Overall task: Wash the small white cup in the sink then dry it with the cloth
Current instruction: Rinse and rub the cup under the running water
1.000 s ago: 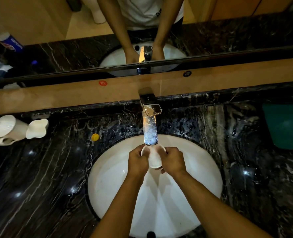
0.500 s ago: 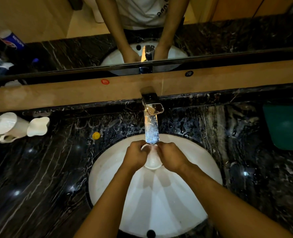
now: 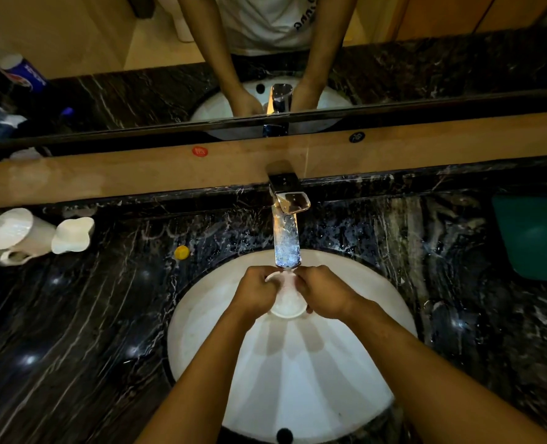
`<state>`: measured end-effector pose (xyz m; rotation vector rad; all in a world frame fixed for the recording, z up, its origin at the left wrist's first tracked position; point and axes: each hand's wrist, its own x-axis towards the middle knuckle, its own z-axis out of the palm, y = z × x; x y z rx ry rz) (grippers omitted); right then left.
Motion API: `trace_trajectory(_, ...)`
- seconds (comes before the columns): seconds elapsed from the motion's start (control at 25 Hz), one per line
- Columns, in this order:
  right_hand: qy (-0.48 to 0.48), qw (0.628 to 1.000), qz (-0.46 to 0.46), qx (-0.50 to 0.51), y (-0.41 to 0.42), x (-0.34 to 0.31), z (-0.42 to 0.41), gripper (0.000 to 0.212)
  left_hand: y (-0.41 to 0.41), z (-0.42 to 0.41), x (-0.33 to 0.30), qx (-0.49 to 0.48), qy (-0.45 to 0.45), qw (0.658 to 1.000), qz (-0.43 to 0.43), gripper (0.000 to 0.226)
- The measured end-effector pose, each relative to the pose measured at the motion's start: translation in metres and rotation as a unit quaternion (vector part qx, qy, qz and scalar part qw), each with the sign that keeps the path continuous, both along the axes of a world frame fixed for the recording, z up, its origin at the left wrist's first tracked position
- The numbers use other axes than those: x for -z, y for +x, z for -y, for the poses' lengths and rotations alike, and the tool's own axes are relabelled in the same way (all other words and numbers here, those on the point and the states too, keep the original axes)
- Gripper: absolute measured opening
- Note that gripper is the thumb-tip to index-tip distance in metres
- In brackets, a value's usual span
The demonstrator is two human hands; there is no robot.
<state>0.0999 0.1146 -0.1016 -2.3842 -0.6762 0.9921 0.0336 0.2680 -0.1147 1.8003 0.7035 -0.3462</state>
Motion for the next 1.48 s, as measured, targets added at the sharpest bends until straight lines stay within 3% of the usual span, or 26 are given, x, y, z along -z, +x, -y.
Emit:
trace_trajectory(0.12,0.042,0.997,-0.026,0.051,-0.004,-0.001,-0.004,0.034,0.0,-0.002,0.0,-0.016,0.002,1.0,0.005,0.026)
trace_trajectory(0.32,-0.021,0.996,0.02,0.088,-0.003,0.0,-0.011,0.027,0.0,-0.004,-0.005,-0.029,-0.004,1.0,0.009,0.031)
trace_trajectory(0.52,0.07,0.957,-0.122,0.252,-0.015,0.002,-0.015,0.029,-0.002,0.001,-0.008,-0.13,-0.029,0.991,0.018,0.033)
trace_trajectory(0.68,0.068,0.965,-0.016,0.252,-0.022,0.01,-0.011,0.028,-0.008,-0.001,-0.008,-0.155,-0.14,0.978,-0.016,0.028)
trace_trajectory(0.8,0.088,0.973,0.009,0.211,-0.021,0.008,-0.014,0.028,-0.008,-0.004,-0.008,-0.06,-0.039,0.997,-0.006,0.01)
trace_trajectory(0.92,0.04,0.977,0.03,0.205,-0.018,0.007,-0.02,0.038,-0.005,-0.002,-0.009,-0.048,0.056,0.997,0.03,0.018)
trace_trajectory(1.04,0.016,0.988,0.032,0.149,-0.02,0.008,-0.023,0.031,-0.005,-0.002,-0.009,-0.038,0.13,0.99,0.049,0.024)
trace_trajectory(1.16,0.095,0.978,-0.04,0.179,-0.027,0.006,-0.024,0.034,-0.01,-0.001,-0.007,-0.053,0.16,0.983,0.066,0.023)
trace_trajectory(1.28,0.097,0.972,-0.054,0.209,-0.024,0.007,-0.022,0.026,-0.013,0.001,-0.006,-0.088,0.158,0.982,0.063,0.023)
trace_trajectory(1.36,0.078,0.977,-0.061,0.188,-0.022,0.003,-0.021,0.032,-0.013,0.001,-0.005,-0.097,0.162,0.98,0.065,0.024)
trace_trajectory(1.48,0.126,0.959,-0.149,0.206,-0.023,-0.003,-0.025,0.023,-0.013,-0.001,-0.007,-0.097,0.172,0.977,0.075,0.022)
